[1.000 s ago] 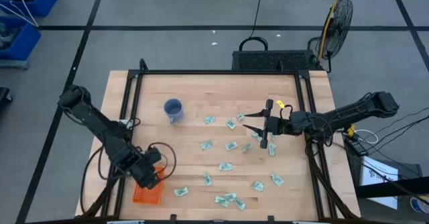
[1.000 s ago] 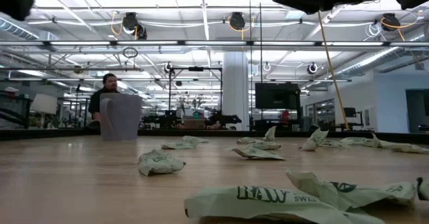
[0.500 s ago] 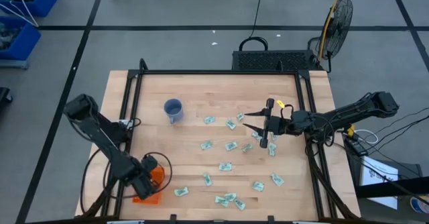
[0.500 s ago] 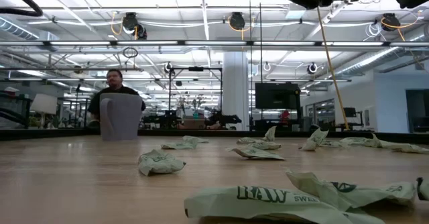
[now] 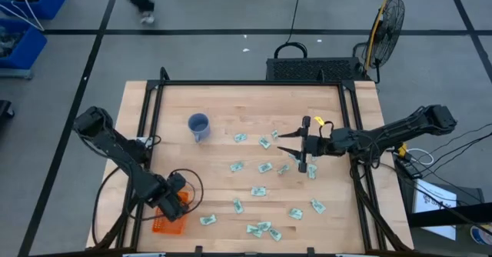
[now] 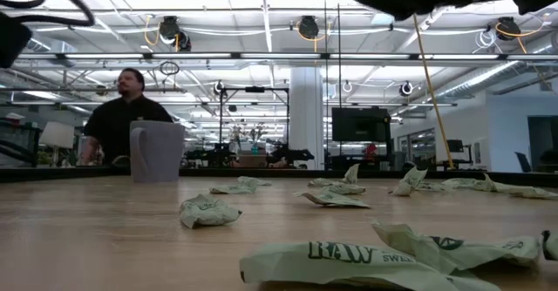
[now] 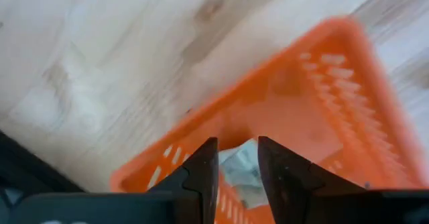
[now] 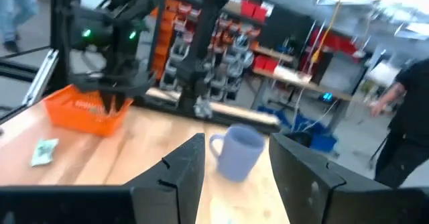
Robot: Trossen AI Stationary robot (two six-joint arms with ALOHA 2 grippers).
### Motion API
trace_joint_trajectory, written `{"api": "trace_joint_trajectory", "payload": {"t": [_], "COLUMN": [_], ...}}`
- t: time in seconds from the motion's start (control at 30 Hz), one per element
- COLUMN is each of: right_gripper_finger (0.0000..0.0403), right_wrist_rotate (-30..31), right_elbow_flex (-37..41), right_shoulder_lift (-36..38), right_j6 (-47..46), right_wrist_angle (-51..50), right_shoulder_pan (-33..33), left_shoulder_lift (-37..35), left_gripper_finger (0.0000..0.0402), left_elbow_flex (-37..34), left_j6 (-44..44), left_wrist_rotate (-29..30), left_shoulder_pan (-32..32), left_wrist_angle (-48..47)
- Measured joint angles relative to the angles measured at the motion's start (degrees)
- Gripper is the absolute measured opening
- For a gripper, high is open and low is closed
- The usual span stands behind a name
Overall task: Pick and place Stevia / Truvia into bins
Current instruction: Put the stevia packet into the orange bin
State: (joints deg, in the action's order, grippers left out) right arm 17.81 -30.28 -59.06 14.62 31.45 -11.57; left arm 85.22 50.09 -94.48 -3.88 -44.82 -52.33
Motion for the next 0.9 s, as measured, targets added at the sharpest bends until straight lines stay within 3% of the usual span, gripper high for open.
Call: {"api": "trace_joint_trajectory", "payload": {"t": [0.27, 0.47, 0.6, 0.77, 0.9], "right_gripper_finger": [0.016, 0.016, 0.016, 0.016, 0.016], "right_wrist_rotate": [0.0, 0.0, 0.0, 0.0, -0.1], "right_elbow_flex": [-8.7, -9.3, -9.3, -8.5, -7.5], "right_shoulder_lift": [-10.7, -17.9, -20.7, -23.6, -26.6], "right_j6": [-9.4, -8.3, -8.3, -9.3, -9.1], "right_wrist_angle": [-18.0, -19.8, -22.3, -23.7, -24.4], "right_shoulder_pan": [1.7, 6.0, 10.4, 15.0, 17.1], "left_shoulder_lift": [-3.8, -4.7, -4.7, -4.6, -4.6], "left_gripper_finger": [0.0113, 0.0113, 0.0113, 0.0113, 0.0113], "left_elbow_flex": [0.0, 0.0, 0.0, 0.0, 0.0], "left_j6": [6.7, 21.1, 29.8, 38.1, 43.6], "left_wrist_rotate": [2.6, 9.9, 10.2, 10.9, 16.7], "left_shoulder_pan": [7.3, 12.4, 15.6, 18.6, 20.4], "left_wrist_angle": [5.7, 14.1, 17.9, 20.1, 20.0]}}
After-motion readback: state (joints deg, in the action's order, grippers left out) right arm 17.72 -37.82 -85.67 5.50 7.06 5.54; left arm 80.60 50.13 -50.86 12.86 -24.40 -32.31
